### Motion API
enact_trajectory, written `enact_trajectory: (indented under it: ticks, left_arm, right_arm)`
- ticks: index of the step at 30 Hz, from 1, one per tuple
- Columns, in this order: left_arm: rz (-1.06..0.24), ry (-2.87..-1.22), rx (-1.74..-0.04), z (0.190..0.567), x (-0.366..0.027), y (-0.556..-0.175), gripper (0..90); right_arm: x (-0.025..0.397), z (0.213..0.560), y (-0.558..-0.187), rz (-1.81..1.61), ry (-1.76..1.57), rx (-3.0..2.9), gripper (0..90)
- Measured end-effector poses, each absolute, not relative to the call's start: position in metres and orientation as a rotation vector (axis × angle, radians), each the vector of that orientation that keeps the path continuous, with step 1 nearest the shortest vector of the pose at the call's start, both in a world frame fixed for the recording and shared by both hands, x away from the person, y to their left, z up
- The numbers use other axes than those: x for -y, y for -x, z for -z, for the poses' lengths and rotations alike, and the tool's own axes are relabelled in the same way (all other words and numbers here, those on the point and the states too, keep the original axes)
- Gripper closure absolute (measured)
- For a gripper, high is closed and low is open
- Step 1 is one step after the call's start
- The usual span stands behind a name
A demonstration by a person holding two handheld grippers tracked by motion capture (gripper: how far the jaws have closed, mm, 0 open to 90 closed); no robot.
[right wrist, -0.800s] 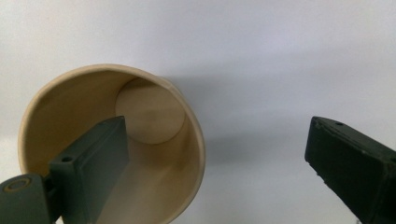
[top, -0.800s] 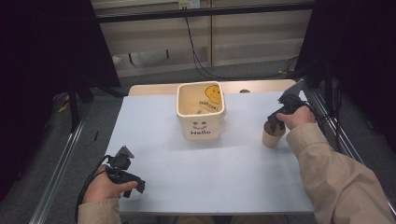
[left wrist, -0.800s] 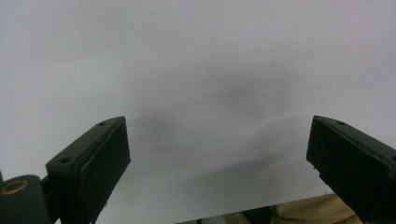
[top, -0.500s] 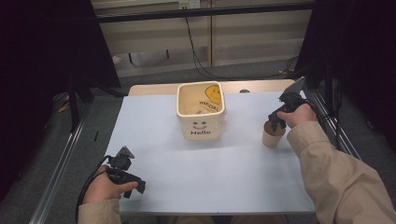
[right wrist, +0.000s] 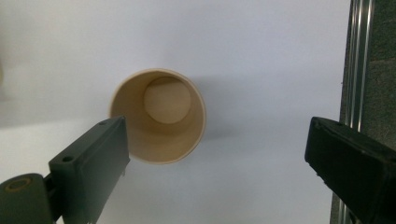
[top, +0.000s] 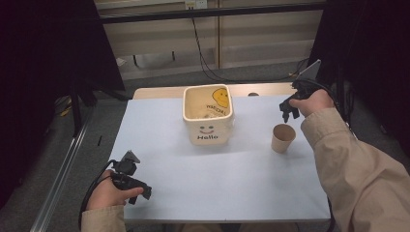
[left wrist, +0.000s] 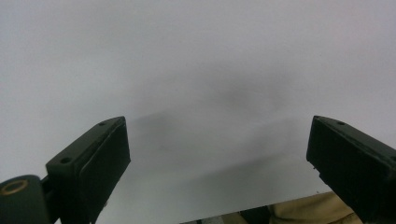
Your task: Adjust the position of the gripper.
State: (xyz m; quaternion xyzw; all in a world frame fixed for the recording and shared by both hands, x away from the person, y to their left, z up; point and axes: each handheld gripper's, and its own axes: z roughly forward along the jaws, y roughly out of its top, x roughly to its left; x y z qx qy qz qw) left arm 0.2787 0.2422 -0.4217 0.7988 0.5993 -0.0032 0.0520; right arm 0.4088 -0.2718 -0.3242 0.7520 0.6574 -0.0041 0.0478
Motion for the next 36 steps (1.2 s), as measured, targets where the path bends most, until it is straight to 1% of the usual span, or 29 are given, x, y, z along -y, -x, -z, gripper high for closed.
enact_trajectory:
  ticks: [7, 9, 12, 15, 21, 26, 36]
  left_arm:
    - [-0.004, -2.42, -1.815, 0.421, -0.242, -0.278, 5.9]
    - [-0.028, -2.421, -1.815, 0.42, -0.241, -0.278, 5.9]
    - [-0.023, -2.425, -1.804, 0.42, -0.241, -0.279, 5.9]
    - [-0.011, -2.414, -1.819, 0.42, -0.24, -0.279, 5.9]
    - [-0.006, -2.441, -1.788, 0.42, -0.241, -0.28, 5.9]
    - [-0.026, -2.424, -1.793, 0.418, -0.241, -0.279, 5.9]
    - [-0.021, -2.415, -1.801, 0.417, -0.24, -0.278, 5.9]
  right_arm:
    - [0.268, 0.307, -0.411, -0.011, -2.305, -1.991, 6.0]
    - [0.268, 0.307, -0.411, -0.01, -2.296, -2.003, 6.0]
    - [0.267, 0.308, -0.412, -0.008, -2.294, -2.003, 6.0]
    - [0.261, 0.31, -0.413, -0.005, -2.289, -2.014, 5.9]
    - [0.246, 0.312, -0.416, -0.013, -2.275, -2.051, 5.8]
    - [0.237, 0.311, -0.418, 0.008, -2.258, -2.07, 5.6]
    - [0.237, 0.31, -0.418, 0.015, -2.237, -2.072, 5.5]
